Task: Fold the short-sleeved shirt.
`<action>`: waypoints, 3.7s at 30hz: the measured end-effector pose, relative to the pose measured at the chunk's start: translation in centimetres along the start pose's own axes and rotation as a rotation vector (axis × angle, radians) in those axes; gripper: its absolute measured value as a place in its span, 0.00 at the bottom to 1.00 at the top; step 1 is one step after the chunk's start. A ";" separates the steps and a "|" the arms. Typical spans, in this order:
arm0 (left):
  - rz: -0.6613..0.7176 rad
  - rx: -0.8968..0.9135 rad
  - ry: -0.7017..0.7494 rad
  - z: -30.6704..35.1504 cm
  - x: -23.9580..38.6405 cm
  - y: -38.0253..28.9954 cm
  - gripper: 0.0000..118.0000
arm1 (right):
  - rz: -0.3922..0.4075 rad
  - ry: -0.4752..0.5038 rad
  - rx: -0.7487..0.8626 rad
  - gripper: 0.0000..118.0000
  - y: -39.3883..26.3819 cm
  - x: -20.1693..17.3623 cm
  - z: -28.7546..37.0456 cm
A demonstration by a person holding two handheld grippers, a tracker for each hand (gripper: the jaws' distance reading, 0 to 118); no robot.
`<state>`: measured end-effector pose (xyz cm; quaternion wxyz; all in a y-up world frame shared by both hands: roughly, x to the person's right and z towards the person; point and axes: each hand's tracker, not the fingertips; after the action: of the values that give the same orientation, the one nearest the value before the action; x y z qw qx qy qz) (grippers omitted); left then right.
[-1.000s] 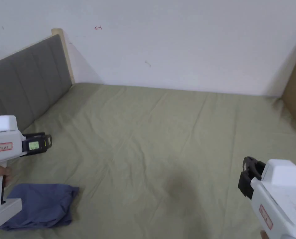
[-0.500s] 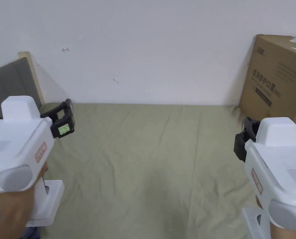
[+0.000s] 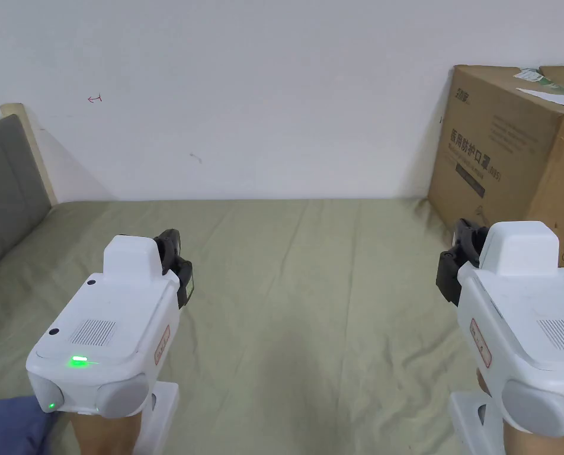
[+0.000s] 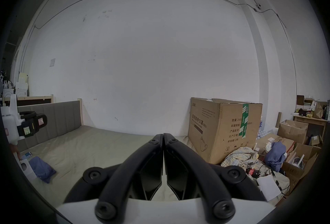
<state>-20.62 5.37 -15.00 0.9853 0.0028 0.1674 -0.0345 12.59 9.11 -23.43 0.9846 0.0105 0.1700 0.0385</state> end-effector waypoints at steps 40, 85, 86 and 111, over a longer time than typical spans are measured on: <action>-0.020 -0.007 -0.010 0.6 -0.1 0.3 0.00 | 0.000 0.070 -0.012 0.00 -0.3 -1.0 0.1; 0.010 0.044 0.063 1.3 -2.0 0.1 1.00 | -0.018 -0.019 0.003 1.00 -0.2 -0.8 0.2; 0.008 0.046 0.064 1.3 -1.9 0.1 1.00 | -0.015 -0.021 0.005 1.00 -0.3 -0.8 0.2; 0.024 0.059 0.060 1.6 -1.6 0.3 1.00 | 0.004 -0.020 0.014 1.00 -0.3 -0.9 0.4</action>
<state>-21.60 5.78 -13.00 0.9796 0.0347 0.1959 -0.0273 11.86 8.77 -22.77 0.9861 0.0180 0.1604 0.0391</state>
